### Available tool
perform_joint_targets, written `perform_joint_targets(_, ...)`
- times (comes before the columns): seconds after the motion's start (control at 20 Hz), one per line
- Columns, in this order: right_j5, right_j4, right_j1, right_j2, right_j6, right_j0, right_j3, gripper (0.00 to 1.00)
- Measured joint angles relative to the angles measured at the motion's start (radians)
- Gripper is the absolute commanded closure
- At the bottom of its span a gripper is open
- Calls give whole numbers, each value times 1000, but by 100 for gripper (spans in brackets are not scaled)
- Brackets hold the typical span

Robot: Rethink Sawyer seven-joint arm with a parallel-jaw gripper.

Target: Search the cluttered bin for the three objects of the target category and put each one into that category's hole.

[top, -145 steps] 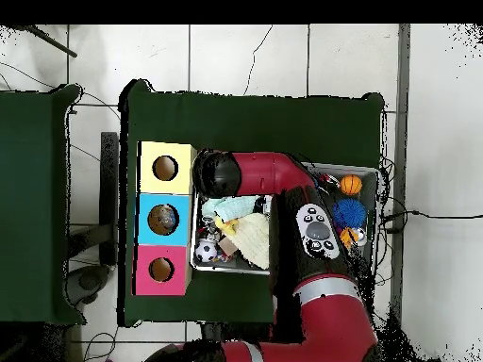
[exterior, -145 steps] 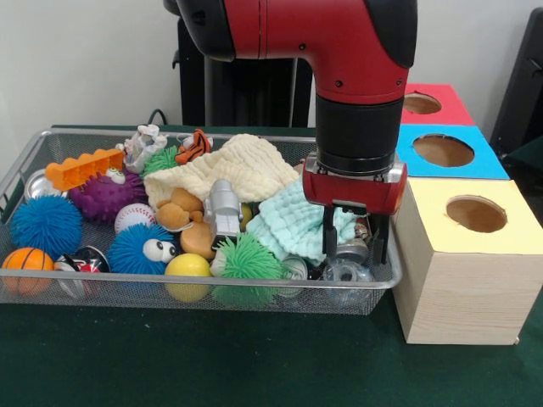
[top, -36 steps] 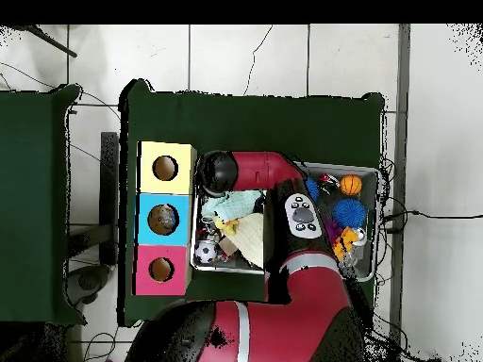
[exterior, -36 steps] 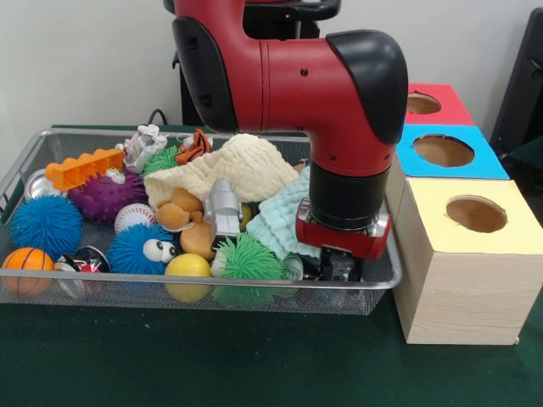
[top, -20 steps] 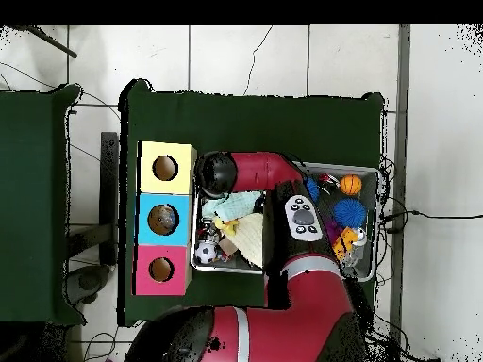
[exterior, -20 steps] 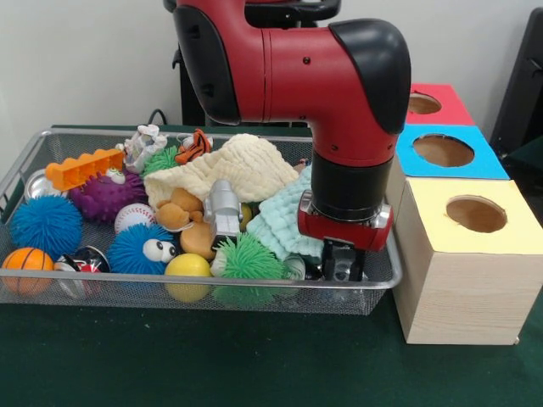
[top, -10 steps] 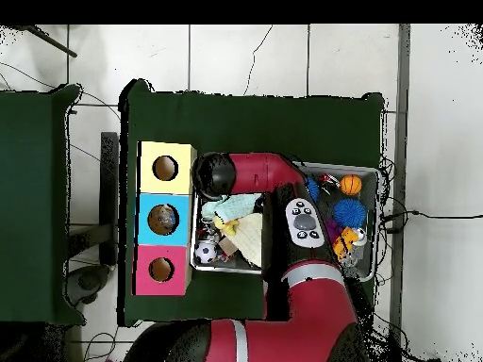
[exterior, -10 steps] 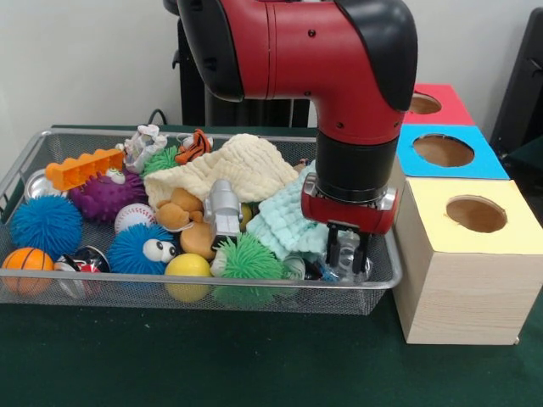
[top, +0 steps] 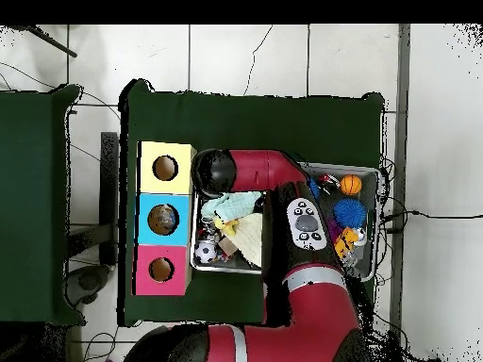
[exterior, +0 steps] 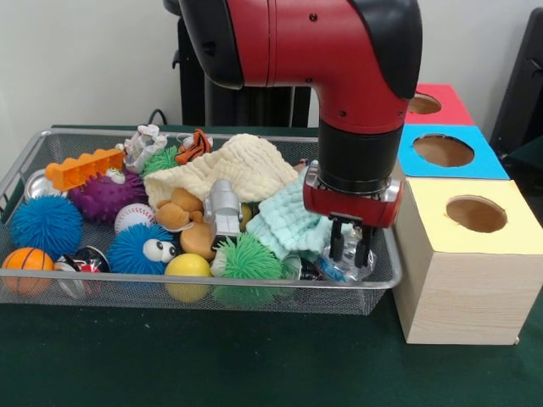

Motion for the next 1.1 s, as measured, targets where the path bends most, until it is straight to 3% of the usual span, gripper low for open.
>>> perform_joint_targets(1.1,54,42,-116,7,0,-4,63,100)
